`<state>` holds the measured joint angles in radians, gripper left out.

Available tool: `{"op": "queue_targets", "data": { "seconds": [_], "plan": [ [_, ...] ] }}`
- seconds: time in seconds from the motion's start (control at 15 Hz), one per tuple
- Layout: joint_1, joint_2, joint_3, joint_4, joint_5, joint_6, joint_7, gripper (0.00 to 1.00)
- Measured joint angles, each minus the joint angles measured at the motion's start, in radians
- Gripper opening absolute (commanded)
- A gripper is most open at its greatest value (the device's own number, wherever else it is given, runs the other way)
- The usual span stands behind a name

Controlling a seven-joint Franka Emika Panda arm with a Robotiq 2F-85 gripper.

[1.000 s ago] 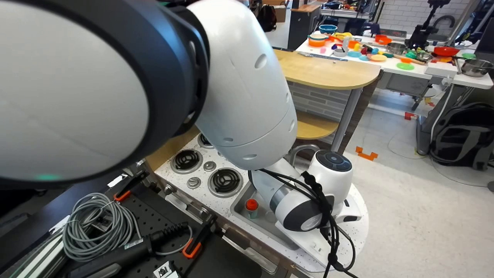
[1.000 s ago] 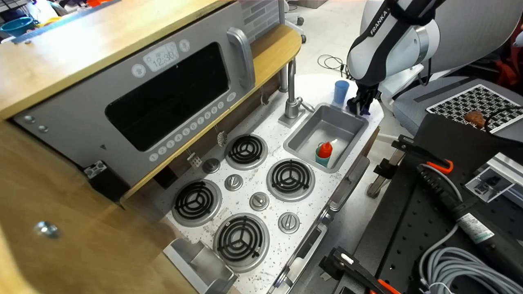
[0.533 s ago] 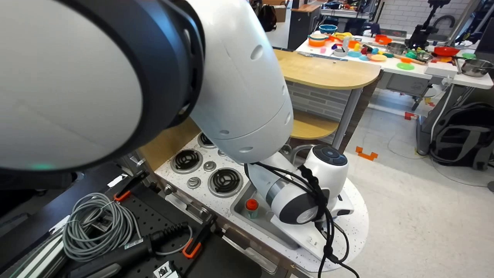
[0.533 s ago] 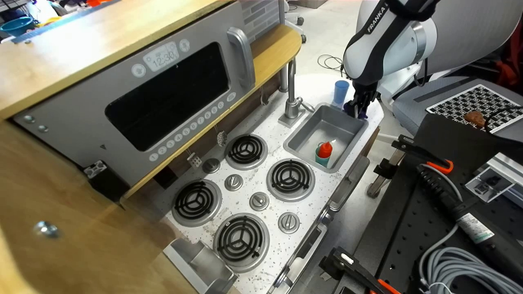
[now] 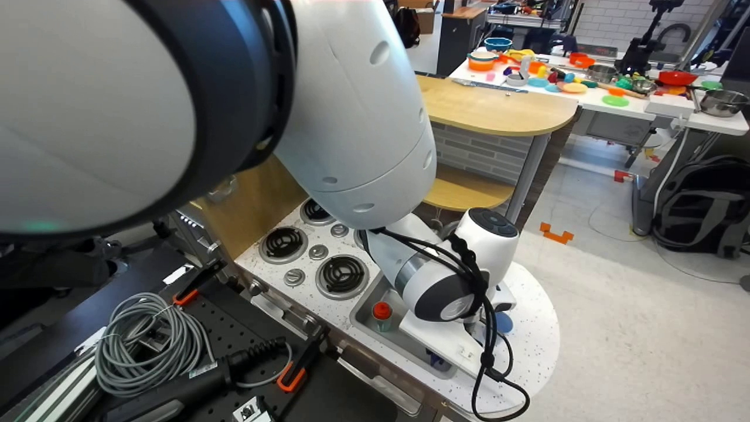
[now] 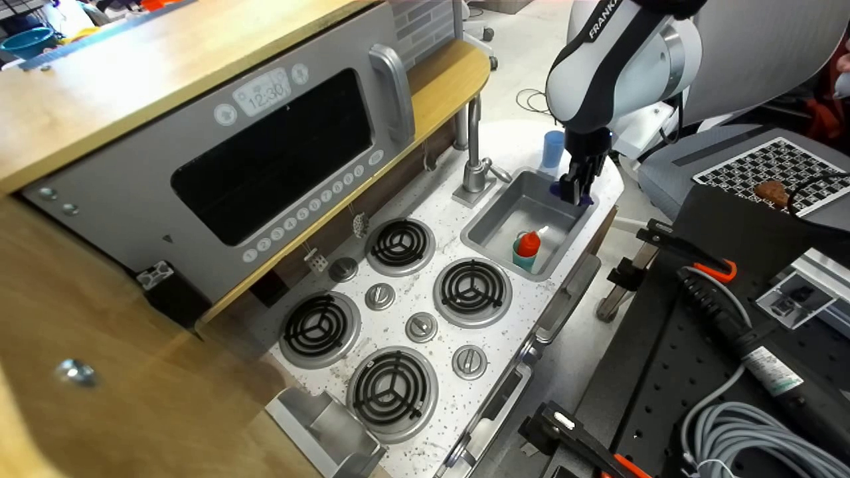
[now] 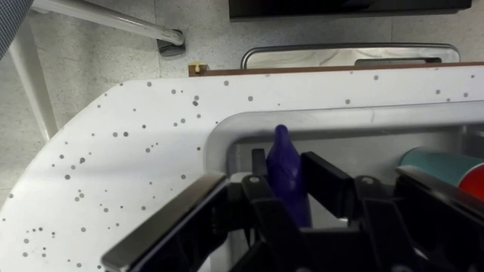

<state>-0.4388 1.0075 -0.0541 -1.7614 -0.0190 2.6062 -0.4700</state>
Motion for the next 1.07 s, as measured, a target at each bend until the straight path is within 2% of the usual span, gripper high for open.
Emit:
{"op": "queue_targets", "data": {
  "seconds": [0.4, 1.07],
  "plan": [
    [0.018, 0.030, 0.010, 0.022, -0.002, -0.034, -0.003, 0.07],
    [0.046, 0.124, 0.014, 0.159, -0.002, -0.079, -0.002, 0.07]
  ]
}}
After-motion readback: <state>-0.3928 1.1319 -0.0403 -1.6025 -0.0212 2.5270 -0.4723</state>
